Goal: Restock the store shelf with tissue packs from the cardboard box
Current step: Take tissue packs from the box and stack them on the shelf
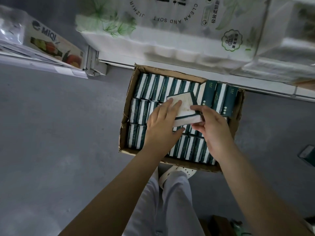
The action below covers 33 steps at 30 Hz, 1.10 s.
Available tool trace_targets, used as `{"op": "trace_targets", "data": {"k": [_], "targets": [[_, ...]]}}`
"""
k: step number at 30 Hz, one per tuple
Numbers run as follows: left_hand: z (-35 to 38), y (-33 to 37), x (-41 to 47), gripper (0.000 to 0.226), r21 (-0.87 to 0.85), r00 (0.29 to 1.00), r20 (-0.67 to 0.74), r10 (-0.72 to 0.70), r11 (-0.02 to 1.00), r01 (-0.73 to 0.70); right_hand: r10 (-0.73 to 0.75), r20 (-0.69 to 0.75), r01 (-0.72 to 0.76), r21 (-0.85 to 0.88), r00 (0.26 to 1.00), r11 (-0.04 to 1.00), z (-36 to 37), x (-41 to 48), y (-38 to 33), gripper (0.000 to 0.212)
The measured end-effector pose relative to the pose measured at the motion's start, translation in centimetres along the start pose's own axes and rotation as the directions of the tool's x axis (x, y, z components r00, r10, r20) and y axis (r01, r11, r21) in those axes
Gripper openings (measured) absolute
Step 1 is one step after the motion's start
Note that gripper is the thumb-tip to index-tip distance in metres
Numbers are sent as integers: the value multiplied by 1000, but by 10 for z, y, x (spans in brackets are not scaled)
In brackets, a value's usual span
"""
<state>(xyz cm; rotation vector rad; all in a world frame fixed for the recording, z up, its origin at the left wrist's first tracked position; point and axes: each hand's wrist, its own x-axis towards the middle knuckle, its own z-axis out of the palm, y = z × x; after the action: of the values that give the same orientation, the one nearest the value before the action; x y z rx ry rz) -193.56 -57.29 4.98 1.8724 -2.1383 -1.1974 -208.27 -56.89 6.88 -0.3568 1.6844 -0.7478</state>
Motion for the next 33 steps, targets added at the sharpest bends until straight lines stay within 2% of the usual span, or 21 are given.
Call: {"op": "trace_targets", "data": {"k": [3, 7, 8, 10, 12, 14, 16, 19, 23, 26, 29, 33], "targets": [[4, -3, 4, 63, -56, 997, -80, -2, 998, -2, 10, 95, -10, 4, 995, 1000, -1, -3, 0, 33], [4, -7, 4, 50, -235, 987, -83, -136, 965, 113, -9, 182, 45, -192, 983, 980, -9, 14, -1, 35], [1, -6, 3, 48, -292, 979, -69, -194, 942, 166, -34, 180, 88, -300, 983, 950, -13, 19, -1, 37], [-2, -8, 1, 46, -392, 951, -31, -308, 879, 272, -109, 179, 191, -541, 978, 819, -22, 33, 2, 43], [-4, -13, -2, 44, -506, 920, 7, -391, 793, 340, -118, 137, 180, -681, 984, 710, -31, 54, 8, 47], [-4, -17, -3, 36, -589, 901, 35, -433, 719, 369, -91, 107, 141, -748, 990, 649, -38, 75, 15, 59], [-3, -23, -5, 26, -635, 886, 45, -462, 671, 383, -58, 108, 121, -803, 992, 583, -40, 92, 20, 61], [-2, -29, -7, 15, -676, 882, 66, -466, 630, 383, -14, 118, 111, -879, 993, 464, -40, 106, 18, 46], [-3, -33, -6, 14, -700, 877, 90, -471, 597, 392, -46, 169, 175, -942, 985, 286, -39, 115, 14, 45], [-3, -34, -4, 22, -719, 866, 96, -491, 568, 402, -43, 188, 192, -970, 981, 150, -35, 113, 13, 65], [-3, -34, -3, 23, -721, 860, 94, -502, 561, 406, -135, 238, 255, -959, 962, 124, -35, 111, 14, 74], [-4, -34, -4, 25, -714, 857, 87, -508, 569, 409, -251, 270, 310, -940, 930, 139, -40, 109, 20, 49]]}}
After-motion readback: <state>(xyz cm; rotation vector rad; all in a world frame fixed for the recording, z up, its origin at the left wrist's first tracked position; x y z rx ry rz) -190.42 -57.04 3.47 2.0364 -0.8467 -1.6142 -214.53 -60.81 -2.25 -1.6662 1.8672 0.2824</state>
